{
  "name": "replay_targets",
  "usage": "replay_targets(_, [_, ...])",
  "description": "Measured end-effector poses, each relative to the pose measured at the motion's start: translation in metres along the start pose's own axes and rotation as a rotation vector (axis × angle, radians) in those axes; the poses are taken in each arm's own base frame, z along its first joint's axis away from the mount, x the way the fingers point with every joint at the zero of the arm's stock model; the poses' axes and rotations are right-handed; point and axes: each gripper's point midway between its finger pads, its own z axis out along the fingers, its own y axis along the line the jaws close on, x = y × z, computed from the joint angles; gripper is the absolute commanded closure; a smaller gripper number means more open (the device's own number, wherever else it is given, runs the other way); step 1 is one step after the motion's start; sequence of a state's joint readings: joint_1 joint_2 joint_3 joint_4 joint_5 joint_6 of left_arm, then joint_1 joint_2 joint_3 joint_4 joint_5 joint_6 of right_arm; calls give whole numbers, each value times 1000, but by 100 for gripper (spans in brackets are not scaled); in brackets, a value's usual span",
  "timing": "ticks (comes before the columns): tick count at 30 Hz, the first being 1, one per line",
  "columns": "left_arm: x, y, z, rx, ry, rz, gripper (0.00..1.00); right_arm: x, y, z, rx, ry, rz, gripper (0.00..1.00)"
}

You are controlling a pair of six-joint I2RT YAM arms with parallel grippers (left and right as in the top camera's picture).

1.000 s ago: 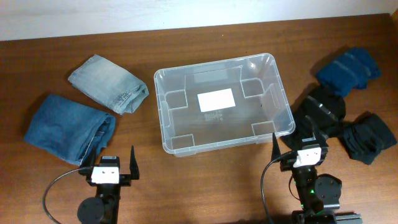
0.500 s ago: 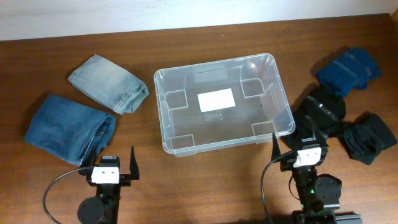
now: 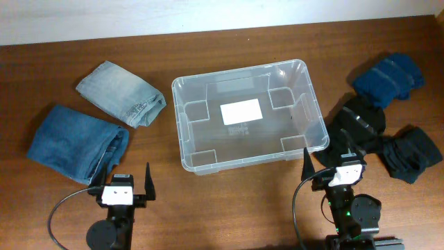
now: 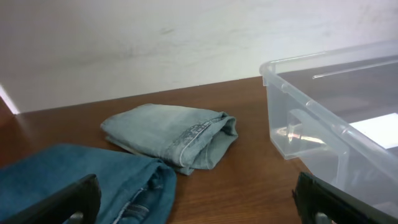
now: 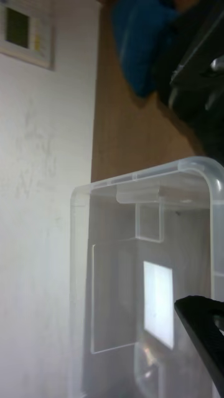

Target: Pack container

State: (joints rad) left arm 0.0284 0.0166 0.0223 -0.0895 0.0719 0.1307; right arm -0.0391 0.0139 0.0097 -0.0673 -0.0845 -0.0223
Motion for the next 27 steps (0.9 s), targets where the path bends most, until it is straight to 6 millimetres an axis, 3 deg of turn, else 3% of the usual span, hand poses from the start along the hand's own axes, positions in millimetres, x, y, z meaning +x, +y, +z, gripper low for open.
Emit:
replay_targets(7, [-2,-3,-1,17,-1,-170,1,9,-4,-3,23,120,92,2])
replay_targets(10, [-8,-5,-4,33,14,-206,1,-7,-14,-3,75,171,110,2])
replay_targets(13, [-30,-3,-8,39,10,-227,1,-32,-29,3,133,222,125,2])
replay_targets(17, [-69,1,-9,44,7,-232,1,-48,-53,21,209,387,161,2])
replay_targets(21, [-91,5,1,44,77,-236,1,-53,-80,49,245,568,232,2])
replay_targets(27, [-93,8,33,47,334,-250,1,-59,-127,91,271,737,356,2])
